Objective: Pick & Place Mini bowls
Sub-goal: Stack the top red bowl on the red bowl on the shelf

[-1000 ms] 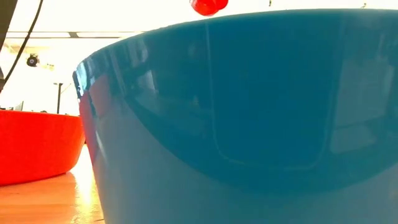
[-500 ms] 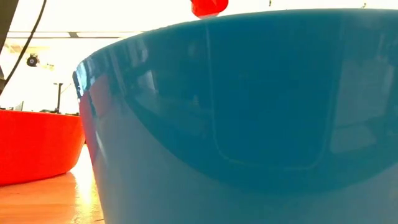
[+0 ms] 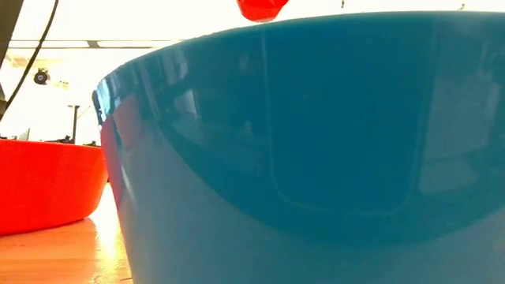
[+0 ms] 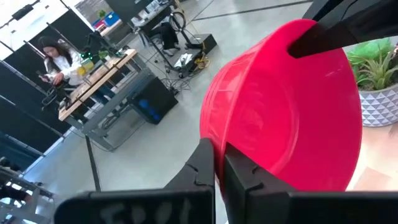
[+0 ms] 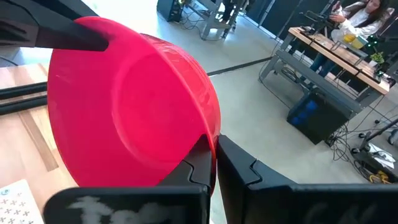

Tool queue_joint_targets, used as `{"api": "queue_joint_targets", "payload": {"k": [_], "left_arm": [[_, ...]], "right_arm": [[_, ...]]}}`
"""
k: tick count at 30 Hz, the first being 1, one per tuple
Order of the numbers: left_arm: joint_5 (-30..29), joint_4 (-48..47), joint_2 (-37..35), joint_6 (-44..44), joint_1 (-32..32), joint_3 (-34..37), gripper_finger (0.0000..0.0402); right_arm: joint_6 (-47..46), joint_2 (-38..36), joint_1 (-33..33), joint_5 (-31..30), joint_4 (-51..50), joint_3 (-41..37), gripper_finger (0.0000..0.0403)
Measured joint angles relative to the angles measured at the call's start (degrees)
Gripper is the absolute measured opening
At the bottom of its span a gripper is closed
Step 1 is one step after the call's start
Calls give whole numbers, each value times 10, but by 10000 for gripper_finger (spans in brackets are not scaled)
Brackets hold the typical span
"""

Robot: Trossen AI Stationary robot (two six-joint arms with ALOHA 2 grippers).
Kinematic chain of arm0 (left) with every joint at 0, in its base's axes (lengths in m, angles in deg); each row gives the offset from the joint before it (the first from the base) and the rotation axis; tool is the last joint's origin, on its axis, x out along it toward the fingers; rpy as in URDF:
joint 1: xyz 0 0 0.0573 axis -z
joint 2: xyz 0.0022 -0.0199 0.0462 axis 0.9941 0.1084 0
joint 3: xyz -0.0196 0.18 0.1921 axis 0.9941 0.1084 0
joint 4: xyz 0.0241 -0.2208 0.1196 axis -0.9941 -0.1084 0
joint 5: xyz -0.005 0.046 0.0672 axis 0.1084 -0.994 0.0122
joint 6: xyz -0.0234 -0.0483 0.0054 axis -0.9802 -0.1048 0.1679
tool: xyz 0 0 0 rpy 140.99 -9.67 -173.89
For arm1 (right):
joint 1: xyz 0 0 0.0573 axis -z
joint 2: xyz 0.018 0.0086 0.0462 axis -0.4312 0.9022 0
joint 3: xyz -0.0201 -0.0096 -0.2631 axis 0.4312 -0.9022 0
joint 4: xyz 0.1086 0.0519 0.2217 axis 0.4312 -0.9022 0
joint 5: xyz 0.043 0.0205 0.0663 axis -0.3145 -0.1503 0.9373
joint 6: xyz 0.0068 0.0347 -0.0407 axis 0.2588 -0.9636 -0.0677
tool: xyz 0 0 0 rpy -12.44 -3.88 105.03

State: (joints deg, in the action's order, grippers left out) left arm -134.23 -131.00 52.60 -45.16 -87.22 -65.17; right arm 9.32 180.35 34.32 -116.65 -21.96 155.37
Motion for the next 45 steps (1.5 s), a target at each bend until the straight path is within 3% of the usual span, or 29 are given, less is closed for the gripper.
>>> {"api": "queue_joint_targets", "payload": {"k": [6, 23, 29, 34, 45], "left_arm": [[-3, -1, 0, -10, 0, 0, 1], [12, -3, 1, -19, -7, 2, 1], [11, -7, 1, -26, -19, 2, 1], [56, -27, -3, -40, -32, 2, 1], [142, -207, -56, -127, -51, 1, 1]], "right_arm": [[2, 0, -1, 6, 0, 0, 34], [63, -13, -28, 3, 4, 0, 181], [63, -32, -44, 3, 2, 0, 194], [60, -50, -57, 3, 0, 0, 194], [58, -88, -87, 5, -47, 0, 192]]}}
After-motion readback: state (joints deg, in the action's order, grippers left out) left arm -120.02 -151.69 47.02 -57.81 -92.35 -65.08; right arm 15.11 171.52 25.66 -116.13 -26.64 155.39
